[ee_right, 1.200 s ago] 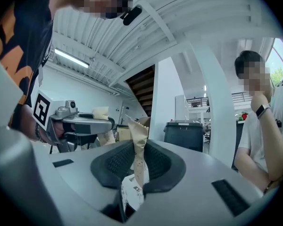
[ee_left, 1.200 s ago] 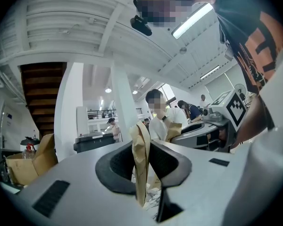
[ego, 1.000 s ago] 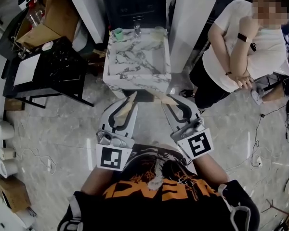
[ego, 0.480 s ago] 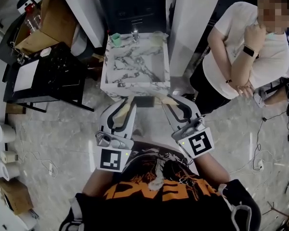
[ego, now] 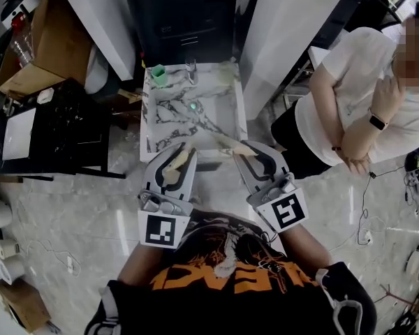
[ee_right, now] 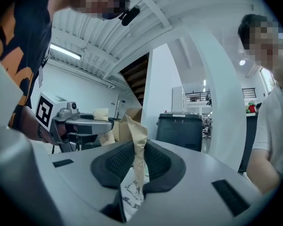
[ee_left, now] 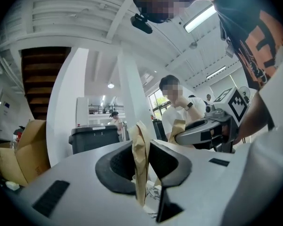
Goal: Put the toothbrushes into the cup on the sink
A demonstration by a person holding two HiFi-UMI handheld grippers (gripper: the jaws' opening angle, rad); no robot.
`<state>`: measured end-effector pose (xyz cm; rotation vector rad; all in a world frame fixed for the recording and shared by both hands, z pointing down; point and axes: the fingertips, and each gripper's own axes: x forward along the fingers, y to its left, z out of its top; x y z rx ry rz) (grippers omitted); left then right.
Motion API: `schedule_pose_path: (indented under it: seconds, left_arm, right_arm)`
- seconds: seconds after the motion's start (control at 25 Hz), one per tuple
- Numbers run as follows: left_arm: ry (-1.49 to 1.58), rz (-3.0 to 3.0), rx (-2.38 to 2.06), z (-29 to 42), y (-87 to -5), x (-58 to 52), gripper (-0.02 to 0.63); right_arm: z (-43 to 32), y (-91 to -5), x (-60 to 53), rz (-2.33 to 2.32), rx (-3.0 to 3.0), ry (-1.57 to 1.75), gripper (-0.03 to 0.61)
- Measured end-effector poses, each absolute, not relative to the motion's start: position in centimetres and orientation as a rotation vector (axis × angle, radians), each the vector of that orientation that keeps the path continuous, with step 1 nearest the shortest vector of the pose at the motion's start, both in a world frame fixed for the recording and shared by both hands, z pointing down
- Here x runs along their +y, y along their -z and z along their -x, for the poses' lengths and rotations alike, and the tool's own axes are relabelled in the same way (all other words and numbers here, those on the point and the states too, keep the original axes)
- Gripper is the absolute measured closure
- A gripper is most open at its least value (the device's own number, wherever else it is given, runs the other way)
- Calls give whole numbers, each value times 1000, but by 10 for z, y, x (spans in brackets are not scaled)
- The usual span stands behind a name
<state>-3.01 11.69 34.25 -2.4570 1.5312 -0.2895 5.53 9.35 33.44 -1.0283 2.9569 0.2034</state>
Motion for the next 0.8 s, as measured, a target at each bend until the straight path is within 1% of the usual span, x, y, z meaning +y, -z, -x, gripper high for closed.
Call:
schedule_pose_path:
  seconds: [0.24, 0.44, 0.64, 0.8]
  left_arm:
    - [238, 2498, 1499, 81, -340, 33, 525]
    - [223, 2533, 1436, 109, -338, -22, 525]
    - [194, 2594, 1391, 128, -346, -57, 525]
    - [94, 2646, 1430, 132, -353, -73, 525]
  right_arm:
    - [4, -326, 19, 1043, 2977, -215, 500]
    - [35, -323, -34, 1114, 2968, -219, 500]
    - [53, -332, -65, 1193, 2965, -199, 500]
    - [53, -347, -82, 1244, 2976, -160, 500]
